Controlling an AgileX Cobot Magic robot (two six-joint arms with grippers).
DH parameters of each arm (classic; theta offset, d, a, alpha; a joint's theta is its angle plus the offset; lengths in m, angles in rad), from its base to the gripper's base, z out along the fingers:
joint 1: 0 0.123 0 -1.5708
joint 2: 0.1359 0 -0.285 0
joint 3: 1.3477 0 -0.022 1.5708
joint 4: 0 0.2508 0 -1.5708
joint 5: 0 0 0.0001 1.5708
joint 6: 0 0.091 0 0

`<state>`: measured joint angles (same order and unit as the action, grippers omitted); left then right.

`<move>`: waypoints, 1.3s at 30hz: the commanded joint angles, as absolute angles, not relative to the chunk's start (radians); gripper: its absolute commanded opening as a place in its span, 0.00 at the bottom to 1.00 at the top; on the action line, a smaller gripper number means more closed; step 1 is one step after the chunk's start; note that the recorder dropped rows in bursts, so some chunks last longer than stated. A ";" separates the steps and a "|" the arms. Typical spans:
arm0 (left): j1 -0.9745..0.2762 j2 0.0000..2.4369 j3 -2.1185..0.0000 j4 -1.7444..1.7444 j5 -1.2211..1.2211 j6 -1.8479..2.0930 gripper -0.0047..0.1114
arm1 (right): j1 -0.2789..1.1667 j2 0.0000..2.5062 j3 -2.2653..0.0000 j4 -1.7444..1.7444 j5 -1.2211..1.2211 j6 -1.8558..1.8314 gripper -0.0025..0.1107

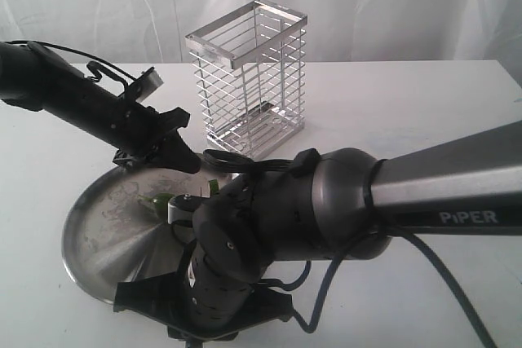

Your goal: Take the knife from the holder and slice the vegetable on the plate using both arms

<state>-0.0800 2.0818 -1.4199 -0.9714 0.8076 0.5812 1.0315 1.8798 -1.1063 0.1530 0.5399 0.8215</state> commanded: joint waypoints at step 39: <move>-0.106 2.176 -1.415 -0.940 0.795 0.580 0.04 | 1.035 1.877 -1.103 0.142 0.535 0.781 0.02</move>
<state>-0.1042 2.1579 -1.4177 -0.9462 0.7888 0.5796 1.0315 1.8798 -1.1063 0.1530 0.5420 0.8011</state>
